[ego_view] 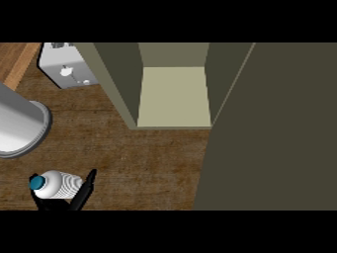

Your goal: Pick up the bottled water, place it into the cabinet and close the cabinet

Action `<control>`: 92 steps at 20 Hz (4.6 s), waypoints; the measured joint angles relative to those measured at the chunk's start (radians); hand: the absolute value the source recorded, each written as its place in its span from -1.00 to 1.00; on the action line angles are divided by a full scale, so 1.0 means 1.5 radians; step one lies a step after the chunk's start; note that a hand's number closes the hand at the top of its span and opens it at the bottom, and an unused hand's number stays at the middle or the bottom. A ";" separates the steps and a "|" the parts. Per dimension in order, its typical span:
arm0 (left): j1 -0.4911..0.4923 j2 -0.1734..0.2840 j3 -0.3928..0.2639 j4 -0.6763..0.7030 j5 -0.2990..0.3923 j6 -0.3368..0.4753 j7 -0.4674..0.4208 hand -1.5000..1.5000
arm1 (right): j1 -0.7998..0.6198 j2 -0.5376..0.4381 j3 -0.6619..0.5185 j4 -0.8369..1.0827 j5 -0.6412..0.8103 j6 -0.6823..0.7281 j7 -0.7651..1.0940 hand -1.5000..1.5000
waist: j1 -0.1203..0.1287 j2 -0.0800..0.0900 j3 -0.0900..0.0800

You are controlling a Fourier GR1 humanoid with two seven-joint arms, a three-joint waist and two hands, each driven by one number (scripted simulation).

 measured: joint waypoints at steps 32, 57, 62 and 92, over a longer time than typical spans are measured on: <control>-0.063 0.111 -0.251 -0.071 -0.135 -0.259 0.151 1.00 | 0.012 -0.032 0.028 0.001 0.001 -0.030 -0.024 -1.00 | -0.001 -0.001 0.001; -0.160 0.036 -0.316 -0.361 -0.266 -0.037 0.447 1.00 | 0.009 -0.043 0.037 0.003 0.005 -0.056 -0.028 -1.00 | -0.001 -0.001 0.001; -0.236 0.014 -0.307 -0.334 -0.290 0.004 0.477 1.00 | 0.013 -0.048 0.035 0.006 0.003 -0.053 -0.041 -1.00 | -0.002 0.000 0.001; -0.666 0.004 -0.152 0.201 -0.373 0.099 0.482 1.00 | 0.018 -0.065 0.019 -0.001 -0.021 -0.051 -0.061 -1.00 | -0.015 0.003 0.000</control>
